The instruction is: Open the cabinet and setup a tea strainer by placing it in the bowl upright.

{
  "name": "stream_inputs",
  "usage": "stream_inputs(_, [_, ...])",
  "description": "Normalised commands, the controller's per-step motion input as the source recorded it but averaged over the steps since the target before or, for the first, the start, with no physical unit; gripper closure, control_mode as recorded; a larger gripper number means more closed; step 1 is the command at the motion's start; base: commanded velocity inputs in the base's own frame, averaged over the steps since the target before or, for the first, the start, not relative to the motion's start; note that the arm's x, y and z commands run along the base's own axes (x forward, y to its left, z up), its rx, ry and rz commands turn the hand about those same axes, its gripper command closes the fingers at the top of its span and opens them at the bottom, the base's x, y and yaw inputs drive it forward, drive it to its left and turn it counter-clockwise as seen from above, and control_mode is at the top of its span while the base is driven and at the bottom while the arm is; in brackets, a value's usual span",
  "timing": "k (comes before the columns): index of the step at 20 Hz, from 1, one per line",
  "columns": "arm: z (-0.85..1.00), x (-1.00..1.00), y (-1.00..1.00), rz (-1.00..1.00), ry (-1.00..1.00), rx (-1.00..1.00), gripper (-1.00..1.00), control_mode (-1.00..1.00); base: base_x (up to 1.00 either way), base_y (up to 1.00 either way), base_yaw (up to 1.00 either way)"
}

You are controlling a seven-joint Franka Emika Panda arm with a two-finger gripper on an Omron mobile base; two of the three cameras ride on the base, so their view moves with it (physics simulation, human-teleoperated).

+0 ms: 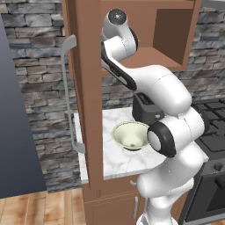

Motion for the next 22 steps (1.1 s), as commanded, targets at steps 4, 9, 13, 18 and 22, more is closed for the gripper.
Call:
stream_inputs(4, [-0.18,0.02,0.0,0.02,0.08,-0.01,-1.0,-1.0,0.0,0.0,0.0])
stream_inputs(9, [-0.08,0.0,0.0,0.0,0.03,-0.02,-1.0,-1.0,0.0,0.0,0.0])
stream_inputs(13, [0.0,0.04,0.0,0.0,0.0,-0.07,-1.0,-1.0,0.0,0.0,0.0])
stream_inputs(18, [0.0,0.16,0.0,0.0,0.01,-0.08,-1.0,-1.0,0.0,0.0,0.0])
stream_inputs(22, [0.0,0.35,0.0,0.0,0.07,-0.06,-1.0,-1.0,0.0,0.0,0.0])
